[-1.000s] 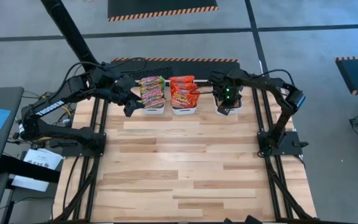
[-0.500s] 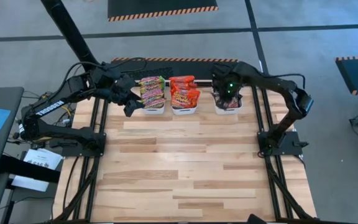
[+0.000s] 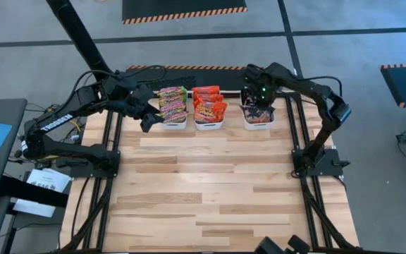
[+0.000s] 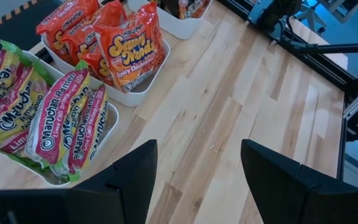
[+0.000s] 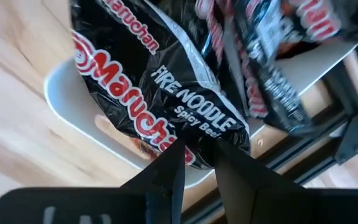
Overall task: Sort Maruchan noodles
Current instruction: Put the black noodle pack into the right white bin, then return to Home Position
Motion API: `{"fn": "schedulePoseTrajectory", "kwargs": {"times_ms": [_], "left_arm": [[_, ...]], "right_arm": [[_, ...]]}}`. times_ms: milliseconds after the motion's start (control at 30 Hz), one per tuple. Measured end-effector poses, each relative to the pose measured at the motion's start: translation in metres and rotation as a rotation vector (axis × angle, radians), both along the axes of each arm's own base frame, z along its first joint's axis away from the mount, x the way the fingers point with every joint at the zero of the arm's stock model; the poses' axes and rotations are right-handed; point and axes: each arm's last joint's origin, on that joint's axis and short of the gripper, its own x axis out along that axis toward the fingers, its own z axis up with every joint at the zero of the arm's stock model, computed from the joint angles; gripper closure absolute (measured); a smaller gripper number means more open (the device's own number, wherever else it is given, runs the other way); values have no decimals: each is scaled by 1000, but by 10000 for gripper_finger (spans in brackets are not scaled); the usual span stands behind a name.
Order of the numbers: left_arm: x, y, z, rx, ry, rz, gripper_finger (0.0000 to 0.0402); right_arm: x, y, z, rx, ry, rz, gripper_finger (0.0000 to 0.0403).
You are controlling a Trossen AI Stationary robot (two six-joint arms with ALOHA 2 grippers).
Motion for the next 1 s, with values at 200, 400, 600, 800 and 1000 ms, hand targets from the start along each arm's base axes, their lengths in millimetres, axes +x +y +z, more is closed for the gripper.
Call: {"fn": "schedulePoseTrajectory", "kwargs": {"times_ms": [200,400,600,800,1000], "left_arm": [[0,0,0,-4,6,0,184],[0,0,0,-1,6,-5,184],[0,0,0,5,6,-12,184],[1,-4,0,27,10,-43,184],[8,-17,5,85,-33,-99,184]], "right_arm": [[2,1,-6,35,35,12,292],[-4,9,8,3,19,12,292],[-15,18,27,-34,-18,-10,292],[-27,32,51,-99,-91,-30,292],[-36,53,78,-166,-267,-85,292]]}}
